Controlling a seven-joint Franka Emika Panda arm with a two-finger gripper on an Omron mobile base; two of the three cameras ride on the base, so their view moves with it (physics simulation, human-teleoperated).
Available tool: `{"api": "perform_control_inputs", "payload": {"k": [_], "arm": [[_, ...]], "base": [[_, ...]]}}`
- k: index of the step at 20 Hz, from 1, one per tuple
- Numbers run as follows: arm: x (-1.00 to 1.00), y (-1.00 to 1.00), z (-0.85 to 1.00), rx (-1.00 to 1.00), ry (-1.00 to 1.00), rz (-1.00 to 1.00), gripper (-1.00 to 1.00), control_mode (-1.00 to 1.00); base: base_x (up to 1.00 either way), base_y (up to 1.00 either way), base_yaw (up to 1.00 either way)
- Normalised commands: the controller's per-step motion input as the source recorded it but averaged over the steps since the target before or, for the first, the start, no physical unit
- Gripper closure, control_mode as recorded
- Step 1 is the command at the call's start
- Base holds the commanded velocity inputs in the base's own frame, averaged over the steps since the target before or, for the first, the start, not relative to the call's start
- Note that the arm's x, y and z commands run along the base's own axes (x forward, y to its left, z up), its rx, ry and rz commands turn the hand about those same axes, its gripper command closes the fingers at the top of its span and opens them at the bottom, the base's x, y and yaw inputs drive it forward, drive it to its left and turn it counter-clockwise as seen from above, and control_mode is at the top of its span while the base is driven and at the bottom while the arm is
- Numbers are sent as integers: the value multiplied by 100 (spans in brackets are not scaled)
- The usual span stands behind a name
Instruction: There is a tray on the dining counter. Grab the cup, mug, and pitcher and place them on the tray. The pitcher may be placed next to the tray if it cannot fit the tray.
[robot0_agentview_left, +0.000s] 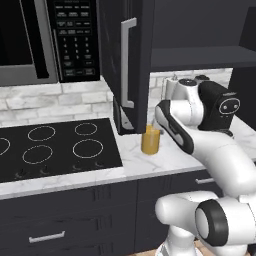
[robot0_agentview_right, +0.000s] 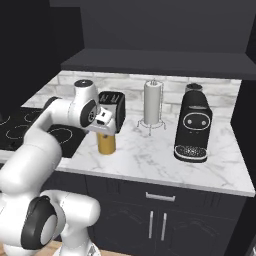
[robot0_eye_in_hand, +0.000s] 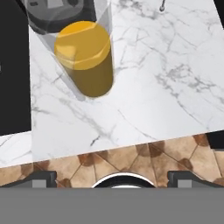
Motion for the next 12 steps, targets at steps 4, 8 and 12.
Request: {"api": "perform_control_inputs", "payload": {"k": [4, 8, 12], "arm": [[2, 19, 0, 0, 0, 0, -100, -100], [7, 13, 0, 0, 0, 0, -100, -100], [10, 10, 0, 0, 0, 0, -100, -100]], "base": [[0, 0, 0], [0, 0, 0], [0, 0, 0]]}}
